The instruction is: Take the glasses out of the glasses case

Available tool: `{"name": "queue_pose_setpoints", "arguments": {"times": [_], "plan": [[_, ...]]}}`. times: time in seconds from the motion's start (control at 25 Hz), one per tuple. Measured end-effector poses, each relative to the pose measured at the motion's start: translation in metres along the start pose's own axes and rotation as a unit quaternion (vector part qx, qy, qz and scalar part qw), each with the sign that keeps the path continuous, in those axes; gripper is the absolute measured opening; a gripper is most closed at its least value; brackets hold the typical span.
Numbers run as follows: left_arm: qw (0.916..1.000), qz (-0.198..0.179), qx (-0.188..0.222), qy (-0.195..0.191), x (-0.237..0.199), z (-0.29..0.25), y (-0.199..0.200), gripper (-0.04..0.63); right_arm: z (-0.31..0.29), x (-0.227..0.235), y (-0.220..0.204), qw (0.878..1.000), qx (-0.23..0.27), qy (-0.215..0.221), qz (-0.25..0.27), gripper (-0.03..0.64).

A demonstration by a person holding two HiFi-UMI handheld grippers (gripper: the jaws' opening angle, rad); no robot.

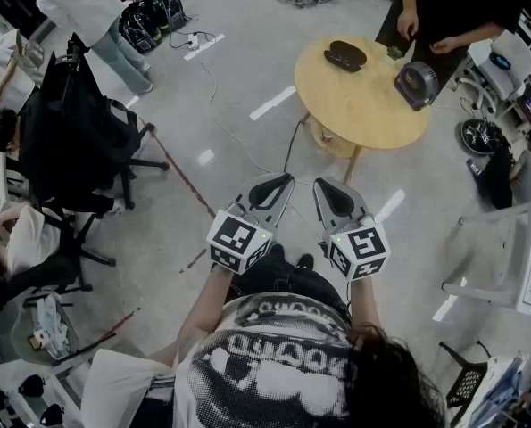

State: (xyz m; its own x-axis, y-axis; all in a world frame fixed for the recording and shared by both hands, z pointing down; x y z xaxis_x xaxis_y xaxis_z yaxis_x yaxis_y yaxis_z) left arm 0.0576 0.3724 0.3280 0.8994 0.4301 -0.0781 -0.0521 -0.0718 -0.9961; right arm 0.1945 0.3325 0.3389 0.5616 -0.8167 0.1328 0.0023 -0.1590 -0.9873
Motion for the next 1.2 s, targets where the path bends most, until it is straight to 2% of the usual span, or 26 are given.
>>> {"name": "queue_pose_setpoints", "arguments": {"times": [0.28, 0.4, 0.72, 0.84, 1.0, 1.2], "plan": [[0.9999, -0.003, -0.014, 0.002, -0.029, 0.006, -0.005, 0.024, -0.026, -0.01, -0.007, 1.0, 0.004, -0.004, -0.011, -0.002], [1.0, -0.006, -0.005, 0.001, -0.039, 0.006, -0.003, 0.025, -0.037, -0.01, -0.002, 1.0, 0.013, -0.005, -0.003, -0.002], [0.9997, 0.003, -0.016, -0.019, -0.07, 0.0, -0.011, 0.025, -0.057, -0.006, -0.005, 0.999, 0.021, -0.034, -0.023, 0.0], [0.9996, 0.017, -0.006, -0.02, -0.07, -0.013, -0.018, 0.024, -0.058, 0.008, -0.005, 0.999, 0.007, -0.038, -0.007, 0.0], [0.9992, 0.023, -0.017, -0.028, -0.07, -0.04, -0.028, 0.025, -0.062, 0.036, -0.011, 0.999, -0.004, -0.048, -0.015, 0.0], [0.9987, 0.027, -0.026, -0.034, -0.096, -0.062, -0.029, 0.025, -0.096, 0.06, -0.008, 0.998, -0.009, -0.053, -0.024, 0.0]]}}
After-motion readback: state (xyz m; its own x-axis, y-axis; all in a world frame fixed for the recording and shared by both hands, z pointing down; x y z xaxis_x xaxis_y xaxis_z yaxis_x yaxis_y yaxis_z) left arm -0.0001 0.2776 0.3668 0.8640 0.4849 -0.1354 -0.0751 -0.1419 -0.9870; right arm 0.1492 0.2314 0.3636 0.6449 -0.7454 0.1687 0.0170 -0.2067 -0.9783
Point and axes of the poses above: the fingertips, and each gripper's own axes: z backward along the fingers, x to its right, y out of its top, the point moved 7 cm from there along z, backward along the fingers, and after that the axes turned 9 degrees about x, right-handed, at the moved point
